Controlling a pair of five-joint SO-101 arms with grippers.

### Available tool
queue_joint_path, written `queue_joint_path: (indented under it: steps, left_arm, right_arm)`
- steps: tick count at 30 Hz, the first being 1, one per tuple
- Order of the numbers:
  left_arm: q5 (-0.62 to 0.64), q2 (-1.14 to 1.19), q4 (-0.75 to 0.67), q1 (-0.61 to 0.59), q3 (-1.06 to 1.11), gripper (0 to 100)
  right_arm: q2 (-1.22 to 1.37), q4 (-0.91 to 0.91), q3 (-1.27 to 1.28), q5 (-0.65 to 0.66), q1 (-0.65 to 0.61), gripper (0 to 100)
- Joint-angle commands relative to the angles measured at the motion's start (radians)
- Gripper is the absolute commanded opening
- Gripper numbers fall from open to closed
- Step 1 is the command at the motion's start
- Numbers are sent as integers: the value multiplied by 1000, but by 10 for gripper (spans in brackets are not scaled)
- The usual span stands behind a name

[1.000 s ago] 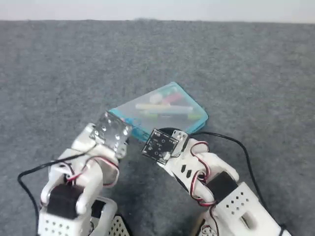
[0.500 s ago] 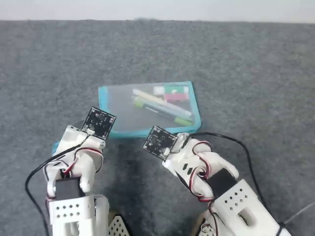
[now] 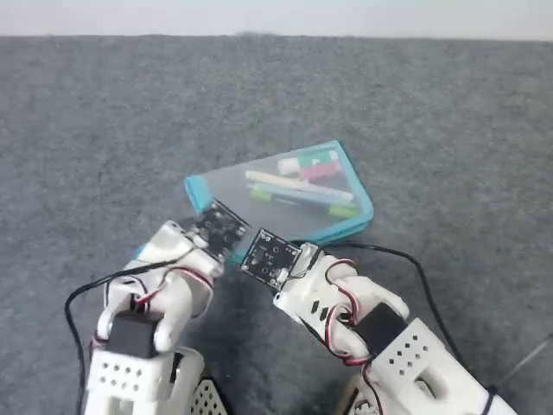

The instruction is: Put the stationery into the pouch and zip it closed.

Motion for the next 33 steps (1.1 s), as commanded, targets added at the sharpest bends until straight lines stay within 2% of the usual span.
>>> queue_joint_path:
  steps: [1, 5, 9, 12, 20, 26, 33]
  left_arm:
    - [54, 12, 153, 158, -240, 12]
    - [121, 14, 218, 221, -346, 12]
    - [147, 14, 227, 244, -375, 12]
    - [150, 14, 247, 281, -380, 12]
    - [150, 14, 255, 282, -407, 12]
    - [146, 14, 256, 282, -410, 12]
    - [149, 14, 295, 293, -447, 12]
  right_arm:
    - [-13, 18, -9, -8, -13, 228]
    - [-41, 56, -2, 57, -70, 228]
    - [-133, 93, -2, 66, -136, 228]
    - [-193, 68, 0, 66, -124, 214]
    - [-222, -166, 100, 75, -125, 162]
    - [-225, -177, 106, 75, -117, 162]
    - [-216, -211, 109, 117, -48, 162]
